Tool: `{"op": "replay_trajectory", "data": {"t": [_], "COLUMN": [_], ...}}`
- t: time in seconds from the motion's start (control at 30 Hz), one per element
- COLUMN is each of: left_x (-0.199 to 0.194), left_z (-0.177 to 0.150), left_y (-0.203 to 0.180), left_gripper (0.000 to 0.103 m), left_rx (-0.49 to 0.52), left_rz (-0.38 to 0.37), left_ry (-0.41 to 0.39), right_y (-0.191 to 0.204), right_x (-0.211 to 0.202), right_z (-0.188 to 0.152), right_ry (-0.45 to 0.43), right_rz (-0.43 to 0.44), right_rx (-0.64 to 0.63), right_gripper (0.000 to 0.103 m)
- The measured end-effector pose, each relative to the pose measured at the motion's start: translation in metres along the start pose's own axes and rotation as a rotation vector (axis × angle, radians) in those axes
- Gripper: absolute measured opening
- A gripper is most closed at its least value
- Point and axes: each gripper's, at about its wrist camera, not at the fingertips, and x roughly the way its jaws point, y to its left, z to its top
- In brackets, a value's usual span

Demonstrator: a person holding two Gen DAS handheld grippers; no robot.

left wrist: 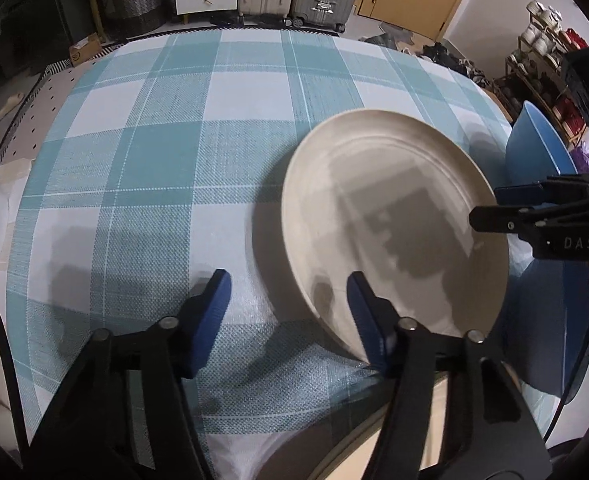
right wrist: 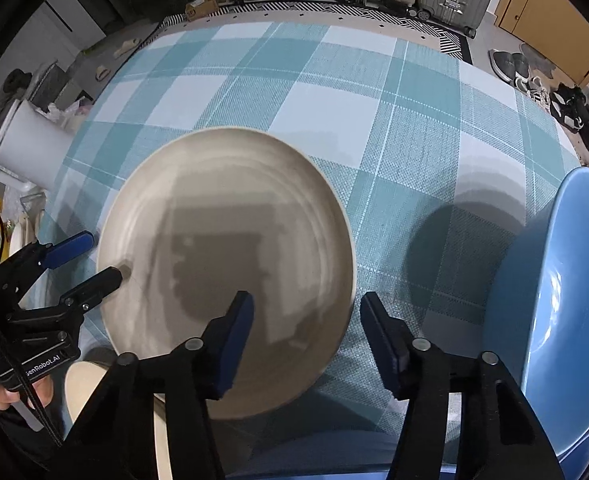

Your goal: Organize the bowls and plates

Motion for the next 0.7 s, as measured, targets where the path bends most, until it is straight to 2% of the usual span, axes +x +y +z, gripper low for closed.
{"op": "replay_trajectory", "data": {"t": [0.2, 0.27, 0.4, 0.7], "left_x": [0.005, 0.005, 0.003, -0.006], "left_z": [-0.003, -0.004, -0.005, -0.004], "left_y": [-0.005, -0.009, -0.013, -0.005], "left_gripper": [0.028, 0.016, 0.015, 0.014], "left_rx": [0.028, 0.045, 0.065, 0.035], "left_rz": [-0.002, -0.018, 0.007, 0.018], "left_ry": [0.013, 0.005, -0.006, -0.04], "right_y": [0.0, 0.002, 0.003, 0.01], "right_x": [0.007, 0.008, 0.007, -0.001], "right_z": [-0.003, -0.005, -0.007, -0.009], "right_ry": [0.015, 0.02, 0.018, -0.023], "right_rz": [-0.036, -0.054, -0.085, -0.081], "right_rx": [-0.009, -0.026, -0.038, -0.042], "right_gripper": [0.035, 0.029, 0.019, 0.016]}}
